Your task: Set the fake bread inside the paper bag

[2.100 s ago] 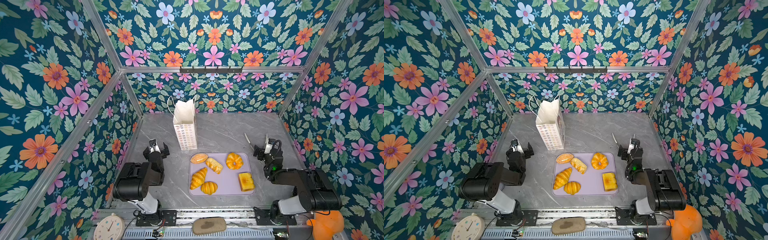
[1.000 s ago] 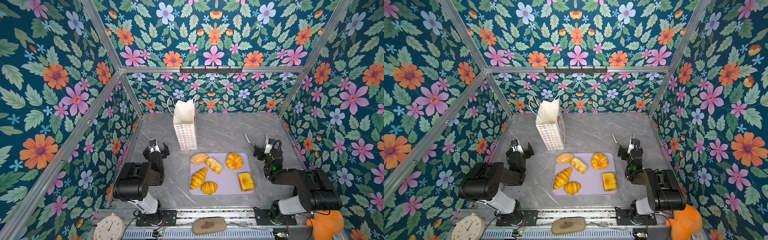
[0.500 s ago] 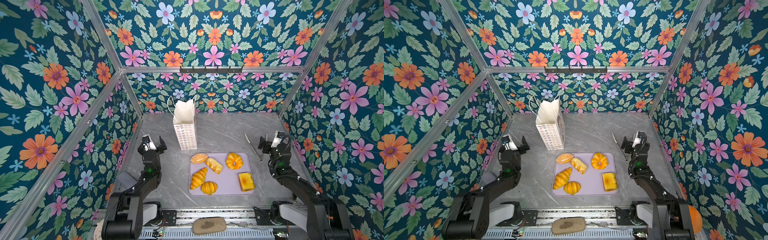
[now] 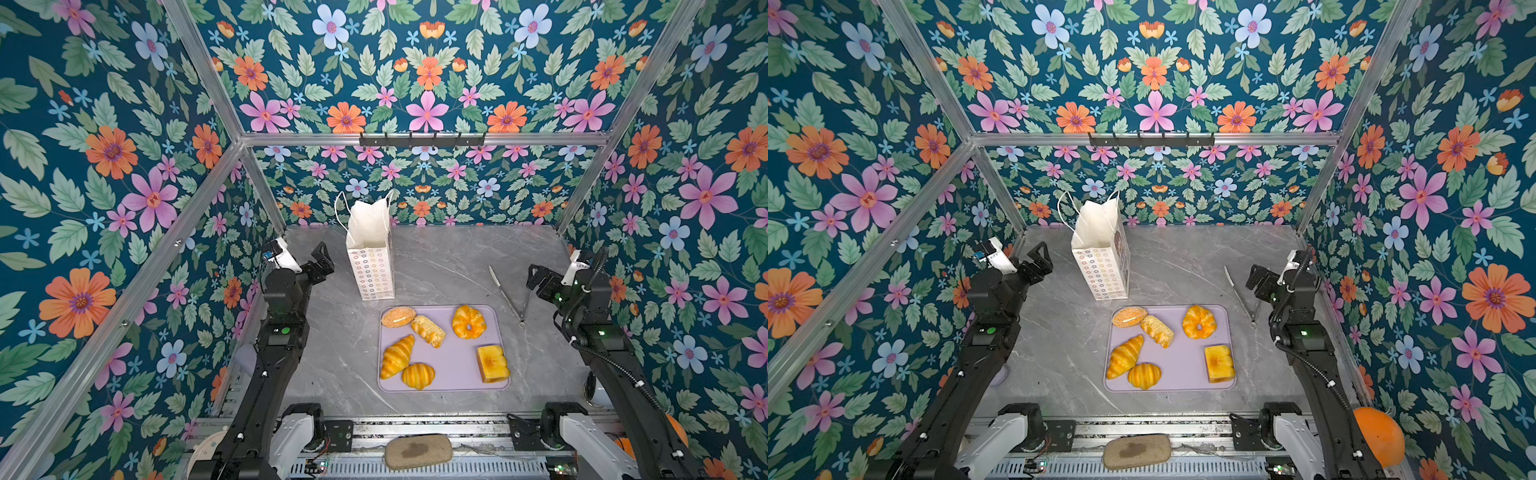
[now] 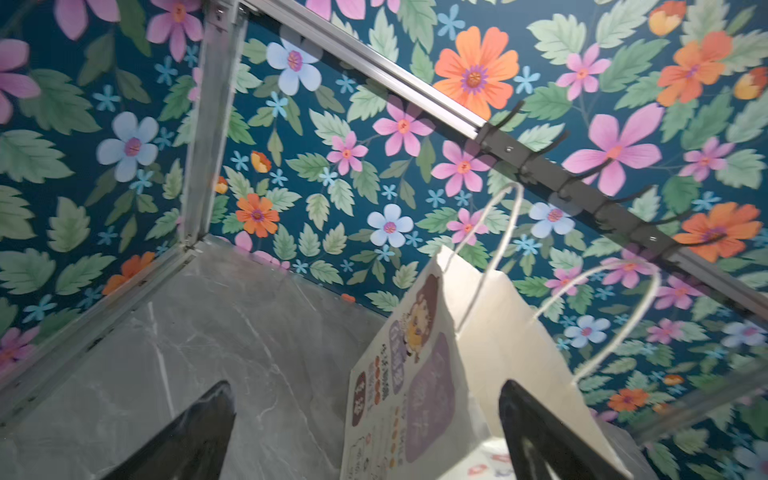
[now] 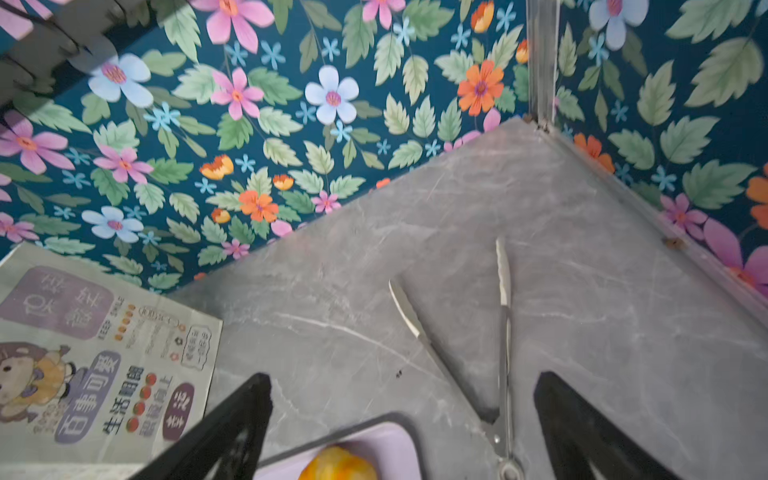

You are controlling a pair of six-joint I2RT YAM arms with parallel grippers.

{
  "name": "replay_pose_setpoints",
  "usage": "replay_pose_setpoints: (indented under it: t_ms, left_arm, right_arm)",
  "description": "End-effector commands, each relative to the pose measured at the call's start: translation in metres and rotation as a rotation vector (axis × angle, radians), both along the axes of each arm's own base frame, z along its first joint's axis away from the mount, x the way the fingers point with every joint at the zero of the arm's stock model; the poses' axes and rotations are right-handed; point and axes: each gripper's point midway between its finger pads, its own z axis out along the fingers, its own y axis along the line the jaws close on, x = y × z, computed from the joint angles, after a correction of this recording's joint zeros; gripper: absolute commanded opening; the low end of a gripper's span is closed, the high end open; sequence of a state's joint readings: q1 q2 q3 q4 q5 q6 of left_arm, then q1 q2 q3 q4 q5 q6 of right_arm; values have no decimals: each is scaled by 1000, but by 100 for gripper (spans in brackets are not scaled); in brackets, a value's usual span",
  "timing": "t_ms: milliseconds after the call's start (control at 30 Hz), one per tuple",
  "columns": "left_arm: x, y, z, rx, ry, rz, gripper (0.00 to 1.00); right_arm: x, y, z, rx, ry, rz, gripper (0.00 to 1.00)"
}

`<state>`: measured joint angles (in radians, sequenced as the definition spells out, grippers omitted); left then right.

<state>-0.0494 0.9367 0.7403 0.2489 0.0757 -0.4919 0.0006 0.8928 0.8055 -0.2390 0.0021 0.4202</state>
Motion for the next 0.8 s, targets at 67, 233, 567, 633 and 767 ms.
replay_pose_setpoints:
  t_ms: [67, 233, 567, 633, 767]
  left_arm:
    - [-16, -76, 23, -24, -60, -442, 100]
    - [-24, -130, 15, 157, 17, -510, 100]
    - [13, -62, 15, 289, 288, -86, 98]
    - [20, -53, 12, 243, 339, -118, 96]
    - [31, -64, 2, 184, 413, -226, 89]
  right_arm:
    - [-22, 0, -46, -12, 278, 6, 99]
    - [-34, -7, -62, -58, 387, -11, 99]
    - [-30, 9, -81, 6, 424, 61, 99]
    - [-29, 12, -81, 19, 417, 74, 99]
    - [-26, 15, -79, 29, 404, 85, 99]
